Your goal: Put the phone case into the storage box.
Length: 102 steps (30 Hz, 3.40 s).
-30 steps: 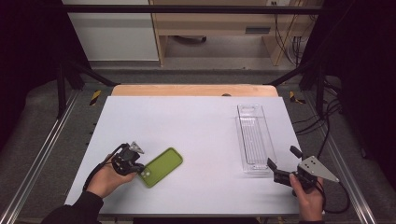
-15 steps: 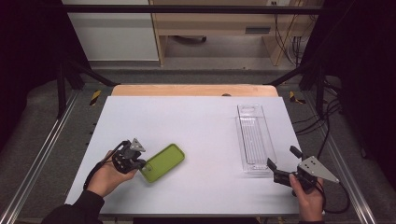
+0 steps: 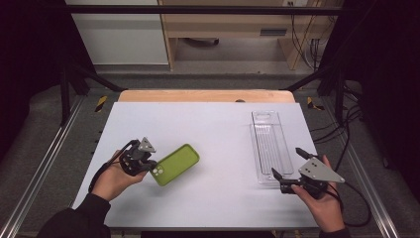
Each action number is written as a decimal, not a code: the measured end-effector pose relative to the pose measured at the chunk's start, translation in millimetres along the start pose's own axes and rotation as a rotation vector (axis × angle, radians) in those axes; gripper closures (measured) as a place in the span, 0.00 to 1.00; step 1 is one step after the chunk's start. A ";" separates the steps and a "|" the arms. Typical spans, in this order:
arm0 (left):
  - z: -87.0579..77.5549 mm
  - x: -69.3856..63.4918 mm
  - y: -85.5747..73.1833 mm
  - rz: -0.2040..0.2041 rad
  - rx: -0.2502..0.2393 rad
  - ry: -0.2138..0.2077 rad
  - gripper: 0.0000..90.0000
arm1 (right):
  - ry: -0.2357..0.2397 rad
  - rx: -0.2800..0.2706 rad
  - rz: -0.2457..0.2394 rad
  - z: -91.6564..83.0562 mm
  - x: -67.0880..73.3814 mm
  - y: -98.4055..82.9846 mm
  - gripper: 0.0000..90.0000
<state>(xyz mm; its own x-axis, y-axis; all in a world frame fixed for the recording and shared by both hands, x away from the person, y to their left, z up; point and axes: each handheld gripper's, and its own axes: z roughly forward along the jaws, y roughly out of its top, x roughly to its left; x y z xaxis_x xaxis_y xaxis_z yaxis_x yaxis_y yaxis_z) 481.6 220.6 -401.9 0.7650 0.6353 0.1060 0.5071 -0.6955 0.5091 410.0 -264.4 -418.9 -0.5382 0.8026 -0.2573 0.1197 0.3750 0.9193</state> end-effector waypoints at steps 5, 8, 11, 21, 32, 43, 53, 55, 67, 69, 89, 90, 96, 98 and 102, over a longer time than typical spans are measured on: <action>-4.3 -2.1 9.1 0.020 -0.006 0.003 0.98 | 0.071 0.028 -0.100 13.8 9.8 26.3 0.04; -7.1 -4.5 15.4 0.041 -0.001 0.003 0.98 | 0.118 0.053 -0.152 22.5 18.5 41.9 0.05; -8.5 -6.8 20.7 0.049 -0.004 0.002 0.98 | 0.178 0.082 -0.227 33.3 31.1 56.3 0.06; -8.9 -12.8 29.0 0.077 0.008 0.001 0.98 | 0.344 0.152 -0.361 70.2 70.2 81.5 0.08; -11.8 -26.7 45.3 0.129 0.012 0.000 0.98 | 0.391 0.197 -0.448 94.3 91.4 93.8 0.11; -8.4 -36.7 54.8 0.164 0.024 -0.009 0.98 | 0.453 0.221 -0.512 106.3 115.0 94.3 0.15; -7.0 -41.2 58.9 0.184 0.035 -0.018 0.98 | 0.501 0.216 -0.561 110.4 131.9 96.4 0.26; -7.6 -42.4 59.4 0.185 0.033 -0.016 0.98 | 0.506 0.211 -0.567 110.3 134.0 96.3 0.28; -8.9 -48.2 65.8 0.203 0.038 -0.022 0.98 | 0.549 0.198 -0.639 110.1 142.9 99.4 0.50; -8.9 -49.4 67.2 0.204 0.039 -0.022 0.98 | 0.558 0.202 -0.656 110.5 145.4 99.5 0.53; -7.8 -49.4 71.1 0.225 0.051 -0.028 0.98 | 0.660 0.221 -0.772 113.3 160.2 100.4 0.80; -7.7 -49.4 71.2 0.226 0.052 -0.029 0.98 | 0.661 0.225 -0.771 112.7 160.9 100.2 0.80; -7.3 -50.1 71.6 0.227 0.044 -0.037 0.98 | 0.671 0.233 -0.809 115.1 161.7 100.2 0.87; -7.4 -50.2 71.9 0.230 0.048 -0.038 0.98 | 0.672 0.239 -0.816 115.5 162.3 100.3 0.88; -8.3 -49.7 72.1 0.229 0.047 -0.040 0.98 | 0.672 0.244 -0.830 116.3 163.7 100.0 0.88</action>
<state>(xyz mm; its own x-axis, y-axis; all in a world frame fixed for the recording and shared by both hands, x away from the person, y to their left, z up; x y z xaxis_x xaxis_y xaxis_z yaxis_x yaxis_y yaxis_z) 476.9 141.6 -363.3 0.8767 0.4462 0.1796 0.3358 -0.8352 0.4355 430.9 -41.5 -403.7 -0.8637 -0.1316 -0.4865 -0.3687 0.8232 0.4318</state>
